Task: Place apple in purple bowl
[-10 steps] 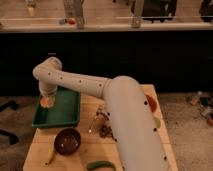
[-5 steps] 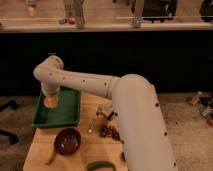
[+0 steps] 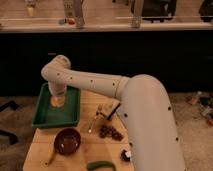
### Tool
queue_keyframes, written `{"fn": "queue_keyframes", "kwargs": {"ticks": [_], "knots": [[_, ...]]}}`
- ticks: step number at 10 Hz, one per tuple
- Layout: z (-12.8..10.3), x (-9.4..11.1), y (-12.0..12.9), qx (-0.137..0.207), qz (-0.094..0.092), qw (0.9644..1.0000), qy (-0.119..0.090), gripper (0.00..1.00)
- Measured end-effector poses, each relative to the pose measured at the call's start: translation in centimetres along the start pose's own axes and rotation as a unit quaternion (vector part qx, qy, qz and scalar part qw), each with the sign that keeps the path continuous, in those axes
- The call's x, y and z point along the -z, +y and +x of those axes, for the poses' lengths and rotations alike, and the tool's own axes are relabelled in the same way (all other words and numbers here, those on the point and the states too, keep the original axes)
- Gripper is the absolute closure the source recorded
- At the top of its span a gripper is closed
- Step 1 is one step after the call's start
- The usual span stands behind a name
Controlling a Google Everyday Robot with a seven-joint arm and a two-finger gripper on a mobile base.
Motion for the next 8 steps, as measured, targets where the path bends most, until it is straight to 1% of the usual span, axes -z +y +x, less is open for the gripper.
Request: {"fn": "queue_keyframes", "kwargs": {"ticks": [3, 8], "knots": [[-0.5, 0.4, 1.6, 0.002, -0.002, 1.0000, 0.006, 1.00], [-1.6, 0.7, 5.3, 0.008, -0.008, 0.9999, 0.006, 1.00]]}}
